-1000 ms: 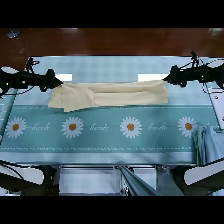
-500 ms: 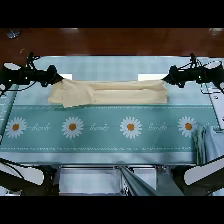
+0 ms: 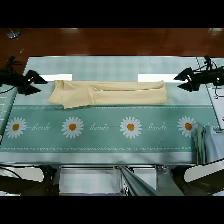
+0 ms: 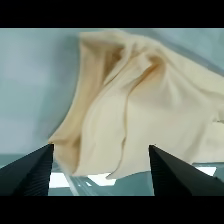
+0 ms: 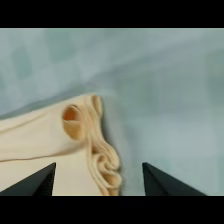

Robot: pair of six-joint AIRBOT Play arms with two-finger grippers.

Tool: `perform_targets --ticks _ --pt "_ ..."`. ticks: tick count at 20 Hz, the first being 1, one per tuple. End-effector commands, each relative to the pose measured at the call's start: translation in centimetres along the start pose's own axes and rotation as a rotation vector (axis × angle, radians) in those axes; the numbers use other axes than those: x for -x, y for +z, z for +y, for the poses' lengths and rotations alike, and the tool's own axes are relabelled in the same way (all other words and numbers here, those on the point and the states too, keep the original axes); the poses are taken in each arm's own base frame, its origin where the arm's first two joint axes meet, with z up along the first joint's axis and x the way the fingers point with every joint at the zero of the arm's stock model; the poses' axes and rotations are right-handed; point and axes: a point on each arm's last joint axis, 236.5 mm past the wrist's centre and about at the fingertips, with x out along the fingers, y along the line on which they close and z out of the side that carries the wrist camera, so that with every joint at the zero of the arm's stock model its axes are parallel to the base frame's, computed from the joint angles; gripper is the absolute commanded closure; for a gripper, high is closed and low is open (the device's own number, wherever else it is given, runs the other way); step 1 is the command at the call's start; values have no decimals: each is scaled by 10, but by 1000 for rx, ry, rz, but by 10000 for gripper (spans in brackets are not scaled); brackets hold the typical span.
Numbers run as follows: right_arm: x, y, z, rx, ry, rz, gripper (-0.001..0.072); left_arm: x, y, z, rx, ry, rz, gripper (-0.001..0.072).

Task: Fold the shirts.

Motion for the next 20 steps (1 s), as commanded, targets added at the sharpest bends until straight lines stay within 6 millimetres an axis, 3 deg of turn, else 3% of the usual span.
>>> perform_targets --ticks 1,3,5,6,9,13,14,15,16,17,18,20 --pt "2 -29 -37 -68 -51 87 90 34 -22 23 35 40 -96 4" --pt "-17 -43 -30 -52 -26 123 90 25 -48 -25 -51 -134 -181 4" --pt "-35 -50 -19 -25 -20 150 90 13 -88 -73 -109 -294 -201 4" --pt "-43 -52 -11 -22 -16 156 90 6 -109 -88 -124 -331 -196 4" --pt "-66 -56 13 7 9 160 90 -12 -152 -109 -184 -344 -138 4" --pt "-90 -74 38 39 15 206 100 -21 -166 -133 -218 -386 -102 4" --pt "-90 -78 44 55 18 219 234 -20 -169 -142 -220 -409 -96 5" --pt "-88 -81 48 73 18 233 538 -20 -171 -146 -226 -419 -91 11" --pt "-82 -81 54 91 24 231 687 -20 -174 -150 -240 -423 -82 184" --pt "-71 -77 58 107 24 211 687 -20 -176 -154 -256 -428 -76 599" --pt "-54 -73 60 135 15 188 687 -20 -177 -158 -275 -431 -75 687" --pt "-19 -74 56 192 -41 168 687 -20 -180 -174 -328 -437 -80 688"
